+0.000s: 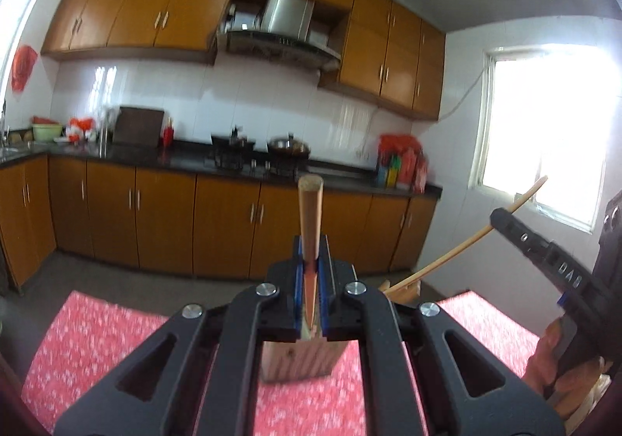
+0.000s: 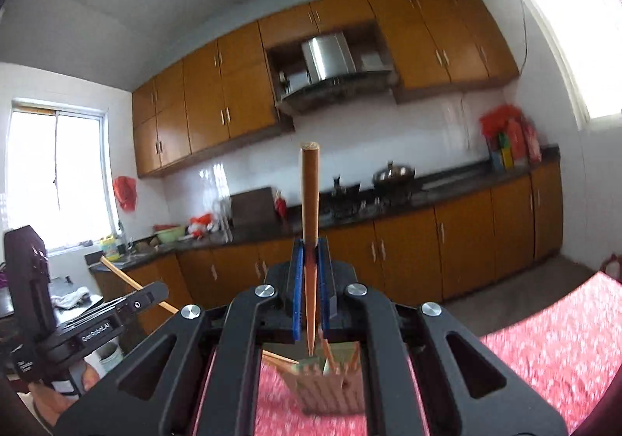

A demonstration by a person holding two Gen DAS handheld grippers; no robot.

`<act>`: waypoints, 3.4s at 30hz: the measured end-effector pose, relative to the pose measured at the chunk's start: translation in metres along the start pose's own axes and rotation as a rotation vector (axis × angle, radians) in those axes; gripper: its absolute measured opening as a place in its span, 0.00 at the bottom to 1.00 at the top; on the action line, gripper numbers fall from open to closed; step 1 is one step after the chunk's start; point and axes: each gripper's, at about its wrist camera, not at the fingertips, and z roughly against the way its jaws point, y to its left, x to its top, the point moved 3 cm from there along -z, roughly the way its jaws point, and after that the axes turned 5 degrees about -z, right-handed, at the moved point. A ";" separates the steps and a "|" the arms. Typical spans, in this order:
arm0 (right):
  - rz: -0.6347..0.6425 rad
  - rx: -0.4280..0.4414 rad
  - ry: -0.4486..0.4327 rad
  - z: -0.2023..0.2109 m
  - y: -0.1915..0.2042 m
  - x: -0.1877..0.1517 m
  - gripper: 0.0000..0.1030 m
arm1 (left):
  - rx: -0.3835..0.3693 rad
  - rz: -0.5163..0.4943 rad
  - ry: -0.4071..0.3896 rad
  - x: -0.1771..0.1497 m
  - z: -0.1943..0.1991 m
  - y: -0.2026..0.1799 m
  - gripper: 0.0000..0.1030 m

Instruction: Organize utensils

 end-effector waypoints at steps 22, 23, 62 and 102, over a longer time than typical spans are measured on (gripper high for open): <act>0.032 -0.128 0.131 -0.061 -0.021 -0.036 0.51 | 0.057 -0.001 0.067 -0.028 -0.092 0.002 0.19; 0.031 -0.131 0.124 -0.057 -0.022 -0.034 0.53 | 0.061 0.003 0.060 -0.028 -0.088 0.004 0.23; 0.197 -0.285 0.307 0.088 0.007 -0.192 0.98 | 0.273 -0.126 0.209 -0.192 0.090 -0.008 0.96; 0.119 -0.314 0.311 0.097 -0.008 -0.195 0.98 | 0.263 -0.110 0.233 -0.204 0.087 -0.013 0.96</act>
